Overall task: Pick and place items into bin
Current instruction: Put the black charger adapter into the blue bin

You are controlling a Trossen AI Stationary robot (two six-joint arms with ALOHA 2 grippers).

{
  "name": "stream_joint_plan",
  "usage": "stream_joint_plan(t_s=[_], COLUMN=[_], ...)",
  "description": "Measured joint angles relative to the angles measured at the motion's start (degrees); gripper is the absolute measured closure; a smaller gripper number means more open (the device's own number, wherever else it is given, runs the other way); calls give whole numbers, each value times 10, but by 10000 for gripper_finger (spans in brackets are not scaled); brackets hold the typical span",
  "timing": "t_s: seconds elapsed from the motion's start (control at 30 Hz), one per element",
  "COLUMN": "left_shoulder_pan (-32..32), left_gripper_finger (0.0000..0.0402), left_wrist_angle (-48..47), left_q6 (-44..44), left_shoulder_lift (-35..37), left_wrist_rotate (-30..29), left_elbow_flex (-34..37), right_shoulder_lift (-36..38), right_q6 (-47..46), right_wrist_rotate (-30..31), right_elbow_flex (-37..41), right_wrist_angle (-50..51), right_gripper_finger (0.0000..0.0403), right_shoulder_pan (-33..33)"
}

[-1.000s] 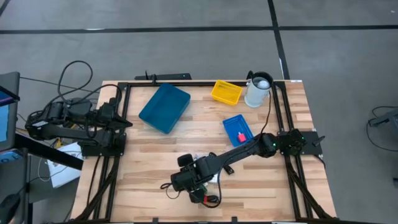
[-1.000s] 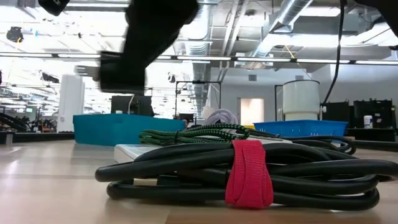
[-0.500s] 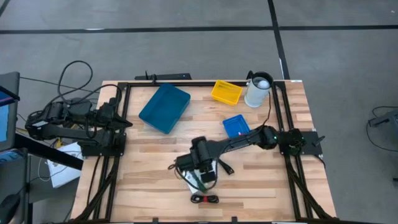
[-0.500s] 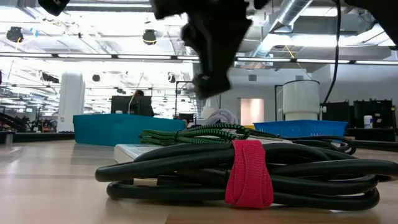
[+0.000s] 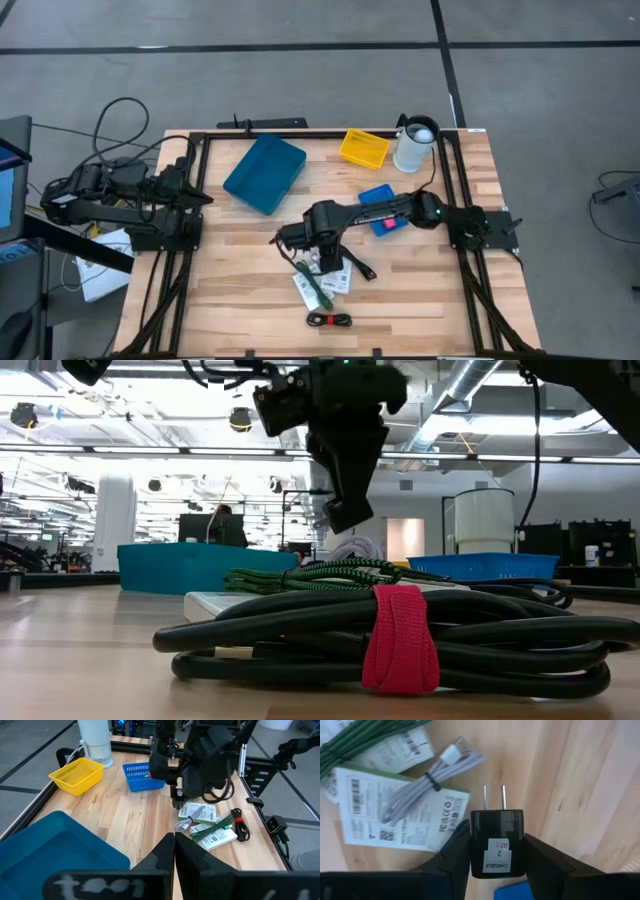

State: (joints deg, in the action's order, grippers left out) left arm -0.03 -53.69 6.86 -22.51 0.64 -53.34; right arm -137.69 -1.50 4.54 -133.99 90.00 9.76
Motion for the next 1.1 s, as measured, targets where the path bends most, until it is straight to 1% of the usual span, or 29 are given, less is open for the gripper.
stream_joint_plan(t_s=[0.1, 0.2, 0.4, 0.57, 0.7, 0.9, 1.1], left_shoulder_pan=[0, 0, 0, 0, 0, 0, 0], left_gripper_finger=[401, 401, 401, 401, 401, 401, 401], left_wrist_angle=[0, 0, 0, 0, 0, 0, 0], left_q6=[0, 0, 0, 0, 0, 0, 0], left_shoulder_lift=[0, 0, 0, 0, 0, 0, 0], left_wrist_rotate=[0, 0, 0, 0, 0, 0, 0], left_elbow_flex=[0, 0, 0, 0, 0, 0, 0], right_shoulder_lift=[0, 0, 6, 17, 31, 68, 128], right_q6=[3, 4, 5, 8, 10, -6, -26], right_wrist_rotate=[-2, -2, -2, -3, -2, -1, 0], right_elbow_flex=[0, 0, 2, 3, 3, 3, 3], right_wrist_angle=[0, 0, 1, 0, 0, 0, 0], right_gripper_finger=[265, 266, 245, 265, 266, 247, 266], right_shoulder_pan=[-10, -19, -32, -45, -58, -78, -92])
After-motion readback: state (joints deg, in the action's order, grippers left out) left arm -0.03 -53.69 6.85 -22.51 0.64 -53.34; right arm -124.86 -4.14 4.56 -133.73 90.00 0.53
